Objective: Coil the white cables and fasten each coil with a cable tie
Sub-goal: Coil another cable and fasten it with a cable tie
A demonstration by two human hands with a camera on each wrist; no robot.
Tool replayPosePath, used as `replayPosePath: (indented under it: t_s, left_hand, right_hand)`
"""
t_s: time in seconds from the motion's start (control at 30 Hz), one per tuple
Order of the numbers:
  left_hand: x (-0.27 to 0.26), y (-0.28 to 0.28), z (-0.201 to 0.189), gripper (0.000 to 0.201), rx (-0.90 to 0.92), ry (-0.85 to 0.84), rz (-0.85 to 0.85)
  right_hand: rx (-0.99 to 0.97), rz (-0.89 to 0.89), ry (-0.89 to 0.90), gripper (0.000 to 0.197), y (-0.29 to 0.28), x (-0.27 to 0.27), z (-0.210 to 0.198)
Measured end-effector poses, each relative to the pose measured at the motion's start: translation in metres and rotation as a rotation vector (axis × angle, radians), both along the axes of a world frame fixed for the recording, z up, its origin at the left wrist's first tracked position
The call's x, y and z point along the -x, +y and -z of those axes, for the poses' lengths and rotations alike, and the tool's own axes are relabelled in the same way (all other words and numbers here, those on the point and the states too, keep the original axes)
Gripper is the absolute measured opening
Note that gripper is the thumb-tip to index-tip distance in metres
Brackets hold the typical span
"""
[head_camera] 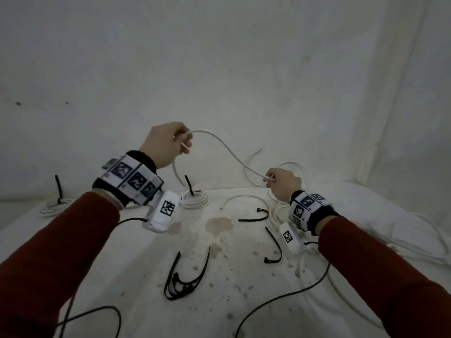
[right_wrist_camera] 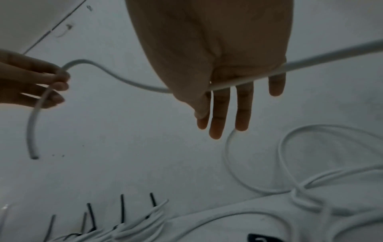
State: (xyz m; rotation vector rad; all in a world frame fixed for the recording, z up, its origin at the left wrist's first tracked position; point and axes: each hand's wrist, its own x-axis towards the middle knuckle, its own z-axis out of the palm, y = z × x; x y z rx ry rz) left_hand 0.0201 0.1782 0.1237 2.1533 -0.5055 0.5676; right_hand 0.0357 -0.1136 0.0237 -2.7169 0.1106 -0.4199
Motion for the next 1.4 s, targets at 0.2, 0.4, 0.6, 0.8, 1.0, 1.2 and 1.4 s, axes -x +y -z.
replayPosePath:
  t_s: [0.2, 0.4, 0.6, 0.8, 1.0, 1.2, 1.4]
  left_hand:
    - [-0.010, 0.067, 0.002, 0.018, 0.148, 0.005, -0.273]
    - [-0.017, 0.100, 0.033, 0.015, -0.144, 0.175, -0.498]
    - [0.003, 0.078, 0.019, 0.042, -0.263, 0.144, -0.254]
    - [0.039, 0.028, -0.021, 0.036, -0.176, -0.210, 0.017]
    - [0.038, 0.034, -0.039, 0.026, -0.147, -0.512, -0.180]
    - [0.029, 0.079, -0.048, 0.028, -0.051, -0.569, -0.397]
    - [0.017, 0.122, -0.050, 0.030, -0.039, -0.502, -0.577]
  right_hand:
    - [-0.122, 0.252, 0.061, 0.068, -0.051, 0.007, -0.018]
    - [-0.394, -0.138, -0.138, 0.042, -0.023, 0.022, -0.081]
    - [-0.064, -0.527, -0.370, 0.023, 0.053, 0.048, -0.160]
    - [0.045, -0.677, -0.510, 0.015, 0.129, 0.051, -0.180]
    - [-0.154, -0.686, -0.531, 0.011, 0.138, 0.051, -0.176]
    - [-0.467, -0.605, -0.295, 0.018, 0.099, 0.040, -0.133]
    - [-0.664, -0.615, -0.168, 0.026, 0.045, 0.055, -0.096]
